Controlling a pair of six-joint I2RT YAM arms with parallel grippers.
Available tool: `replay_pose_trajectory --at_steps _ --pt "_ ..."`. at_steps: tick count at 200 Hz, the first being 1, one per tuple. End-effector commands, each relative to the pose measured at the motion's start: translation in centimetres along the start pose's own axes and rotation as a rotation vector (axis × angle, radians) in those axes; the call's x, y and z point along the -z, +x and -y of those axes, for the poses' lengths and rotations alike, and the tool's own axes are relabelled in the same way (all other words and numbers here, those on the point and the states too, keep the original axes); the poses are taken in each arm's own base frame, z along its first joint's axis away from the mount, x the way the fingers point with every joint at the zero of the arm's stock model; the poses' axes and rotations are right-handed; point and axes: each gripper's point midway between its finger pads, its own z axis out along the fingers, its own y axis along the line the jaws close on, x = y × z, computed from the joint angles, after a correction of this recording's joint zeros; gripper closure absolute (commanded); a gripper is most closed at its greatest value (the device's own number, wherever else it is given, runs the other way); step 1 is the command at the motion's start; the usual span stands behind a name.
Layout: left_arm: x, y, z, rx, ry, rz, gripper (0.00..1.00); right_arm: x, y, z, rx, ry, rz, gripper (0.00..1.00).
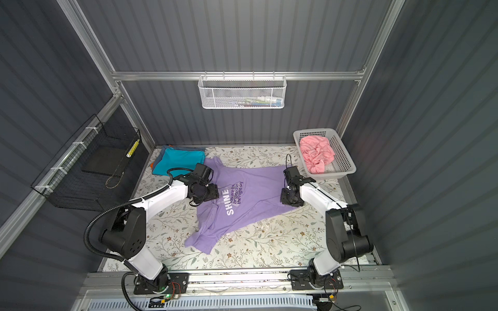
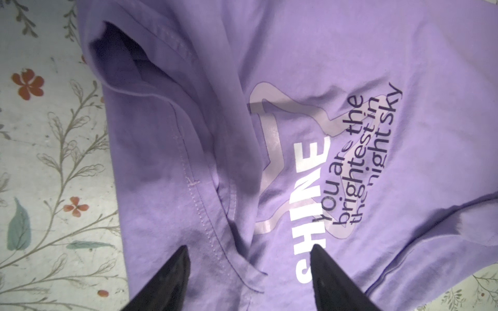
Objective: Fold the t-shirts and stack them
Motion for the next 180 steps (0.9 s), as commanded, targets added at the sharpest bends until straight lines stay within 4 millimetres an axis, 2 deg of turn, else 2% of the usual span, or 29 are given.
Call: replay_pose_trajectory --at_steps 1,37,46,55,65,77,104,122,140,180 --pt "0.5 0.9 -0.5 0.004 -0.006 -0.021 0.29 -1.0 -0.5 -1.7 -0.013 -0.078 -0.011 0.60" --pt "0.3 1.2 -0.8 0.008 -0.017 -0.034 0.28 -2.8 -2.0 -2.7 -0.017 -0.090 -0.028 0.61" --pt "0.2 1.3 -0.8 0.008 -0.021 -0.035 0.28 -3.1 -2.2 -2.9 -0.016 -0.088 -0.035 0.67" --pt "0.2 1.3 -0.9 0.009 -0.023 -0.035 0.28 -3.1 -2.4 -2.9 -0.011 -0.084 -0.035 0.80" --pt "0.3 1.3 -0.9 0.007 -0.026 -0.036 0.29 -2.6 -2.7 -2.9 -0.008 -0.081 -0.017 0.92" --pt "0.5 1.2 -1.0 0.005 -0.027 -0.031 0.30 -1.7 -2.9 -2.6 -0.007 -0.073 0.005 0.98" --pt "0.7 1.0 -0.9 0.001 -0.027 -0.023 0.31 1.3 -2.7 -1.5 0.007 -0.034 0.038 1.00" --pt "1.0 1.0 -0.8 -0.001 -0.021 -0.020 0.32 3.5 -1.5 -0.7 0.011 -0.023 0.052 1.00" --pt "1.5 1.0 -0.7 0.001 -0.008 -0.012 0.33 5.5 0.5 0.5 -0.007 -0.009 0.053 1.00" --pt "3.5 1.6 -1.2 0.013 0.007 0.022 0.33 7.3 7.5 3.3 -0.126 -0.019 0.003 0.99"
